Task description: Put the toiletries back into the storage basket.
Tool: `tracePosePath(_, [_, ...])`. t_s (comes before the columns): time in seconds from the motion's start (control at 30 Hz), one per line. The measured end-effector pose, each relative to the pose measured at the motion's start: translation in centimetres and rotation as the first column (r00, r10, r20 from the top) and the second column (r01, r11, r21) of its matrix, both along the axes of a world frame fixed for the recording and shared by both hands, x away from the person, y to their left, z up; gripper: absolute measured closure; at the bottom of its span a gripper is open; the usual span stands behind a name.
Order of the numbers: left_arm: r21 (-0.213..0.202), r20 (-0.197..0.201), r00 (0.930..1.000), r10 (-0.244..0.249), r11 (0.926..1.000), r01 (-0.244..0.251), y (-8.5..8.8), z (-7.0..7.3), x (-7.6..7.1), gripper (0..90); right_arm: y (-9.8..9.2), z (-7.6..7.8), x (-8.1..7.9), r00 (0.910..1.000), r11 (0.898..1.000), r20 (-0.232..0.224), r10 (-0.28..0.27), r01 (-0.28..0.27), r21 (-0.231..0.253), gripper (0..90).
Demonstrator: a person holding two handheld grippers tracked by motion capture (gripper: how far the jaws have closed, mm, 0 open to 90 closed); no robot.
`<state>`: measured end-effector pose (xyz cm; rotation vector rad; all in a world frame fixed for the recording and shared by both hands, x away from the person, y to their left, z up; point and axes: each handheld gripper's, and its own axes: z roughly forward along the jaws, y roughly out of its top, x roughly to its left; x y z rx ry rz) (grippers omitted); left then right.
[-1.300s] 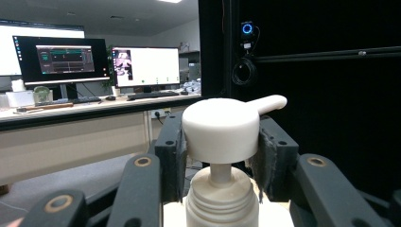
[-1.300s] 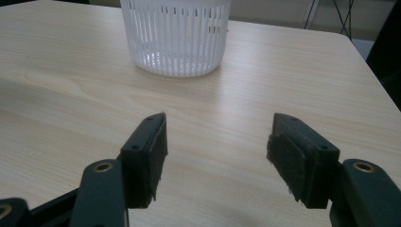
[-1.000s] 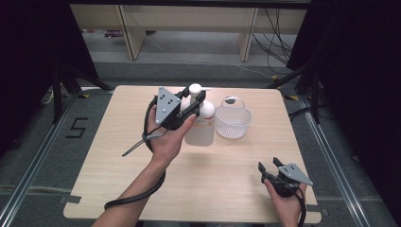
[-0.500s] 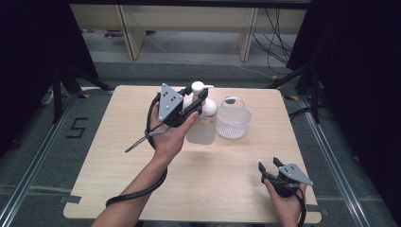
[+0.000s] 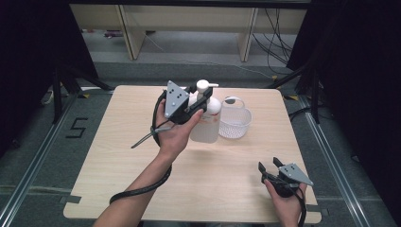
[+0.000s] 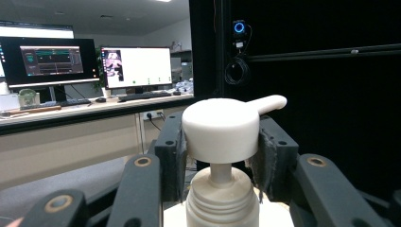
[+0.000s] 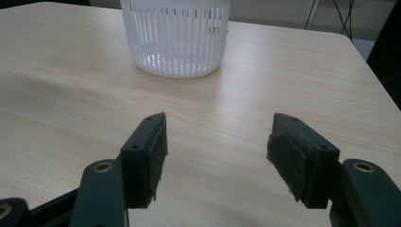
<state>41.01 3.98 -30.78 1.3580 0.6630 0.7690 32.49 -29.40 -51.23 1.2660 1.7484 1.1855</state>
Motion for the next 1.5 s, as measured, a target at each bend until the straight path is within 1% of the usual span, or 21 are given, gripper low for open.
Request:
tracePosePath(0.07, [-0.003,0.003,1.0,-0.003,1.0,0.003,-0.1,0.0,0.1,59.0,0.0,0.0,0.0,1.0,1.0,0.006,0.002,-0.002,0.008,38.2])
tracePosePath(0.13, [-0.001,0.006,1.0,-0.004,1.0,0.004,-0.2,0.1,0.1,59.0,-0.1,0.1,0.0,1.0,1.0,-0.008,-0.001,0.001,-0.009,38.2])
tracePosePath(0.2, [-0.002,0.011,0.9999,-0.005,1.0,0.005,-0.3,0.2,0.2,59.0,-0.1,0.0,0.0,1.0,1.0,0.006,0.003,-0.003,-0.003,38.2])
tracePosePath(0.23, [0.002,0.012,0.9999,-0.004,1.0,0.004,-0.3,0.2,0.2,59.0,-0.1,0.1,0.0,1.0,1.0,-0.008,-0.001,0.001,-0.008,38.2])
tracePosePath(0.27, [0.001,0.012,0.9999,-0.005,1.0,0.005,-0.4,0.3,0.2,59.0,-0.1,0.0,0.0,1.0,1.0,-0.001,0.006,-0.006,-0.001,38.2])
tracePosePath(0.3, [0.0,0.012,0.9999,-0.004,1.0,0.004,-0.5,0.4,0.3,59.0,-0.1,0.0,0.0,0.9999,1.0,0.011,-0.002,0.002,-0.01,38.2])
tracePosePath(0.43, [0.0,0.01,0.9999,-0.006,1.0,0.006,-0.6,0.5,0.4,59.0,-0.1,0.0,0.1,0.9998,1.0,0.019,0.003,-0.003,-0.008,38.2])
tracePosePath(0.5, [-0.003,0.011,0.9999,-0.006,1.0,0.006,-0.7,0.6,0.5,59.0,0.0,0.0,0.0,1.0,1.0,0.005,0.003,-0.003,0.002,38.2])
tracePosePath(0.6, [-0.005,0.012,0.9999,-0.006,1.0,0.006,-0.8,0.7,0.7,59.0,0.0,0.0,0.0,1.0,1.0,0.002,0.002,-0.002,-0.001,38.2])
tracePosePath(0.63, [-0.003,0.012,0.9999,-0.005,1.0,0.005,-0.8,0.7,0.7,59.0,-0.1,0.0,0.0,0.9999,1.0,0.011,-0.002,0.002,-0.016,38.2])
tracePosePath(0.7, [-0.001,0.015,0.9999,-0.006,1.0,0.006,-0.9,0.8,0.9,59.0,-0.1,0.0,0.0,1.0,1.0,0.01,0.001,0.0,-0.017,38.2])
tracePosePath(0.73, [0.0,0.015,0.9999,-0.006,1.0,0.006,-1.0,0.8,0.9,59.0,0.0,0.0,0.0,0.9998,1.0,0.018,0.0,0.0,-0.013,38.2])
tracePosePath(0.77, [0.001,0.015,0.9999,-0.006,1.0,0.006,-1.0,0.8,0.9,59.0,-0.1,0.0,0.0,0.9999,1.0,0.014,0.0,0.001,-0.022,38.2])
tracePosePath(0.9, [0.0,0.017,0.9998,-0.006,1.0,0.006,-1.2,0.9,1.2,59.0,-0.1,0.0,0.0,0.9999,1.0,0.011,0.002,-0.002,-0.02,38.2])
tracePosePath(1.0, [0.002,0.013,0.9999,-0.007,1.0,0.007,-1.3,0.8,1.3,59.0,-0.1,0.0,0.0,0.9998,1.0,0.018,0.0,0.0,-0.009,38.2])
tracePosePath(1.1, [0.0,0.012,0.9999,-0.007,1.0,0.007,-1.5,0.8,1.4,59.0,-0.1,0.0,0.0,1.0,1.0,0.008,0.001,-0.001,-0.015,38.2])
tracePosePath(1.13, [0.0,0.013,0.9999,-0.009,1.0,0.009,-1.6,0.8,1.5,59.0,-0.1,-0.1,0.0,0.9998,1.0,0.022,0.002,-0.002,-0.012,38.2])
tracePosePath(1.37, [0.0,0.018,0.9997,-0.016,0.9999,0.016,-1.9,1.2,1.8,59.0,-0.1,-0.1,0.0,0.9998,1.0,0.021,0.001,-0.001,-0.008,38.2])
tracePosePath(1.43, [-0.001,0.021,0.9997,-0.016,0.9999,0.016,-2.0,1.4,1.9,59.0,0.2,-0.1,-0.1,0.9999,0.999,0.0,-0.01,0.01,0.035,38.2])
tracePosePath(1.47, [0.001,0.022,0.9996,-0.015,0.9999,0.015,-2.0,1.4,2.0,59.0,0.2,-0.1,-0.2,0.9999,0.999,-0.009,-0.011,0.011,0.033,38.2])
tracePosePath(1.5, [0.001,0.023,0.9996,-0.014,0.9999,0.014,-2.1,1.5,2.0,59.0,0.1,-0.1,-0.1,0.9999,1.0,-0.001,-0.011,0.011,0.03,38.2])
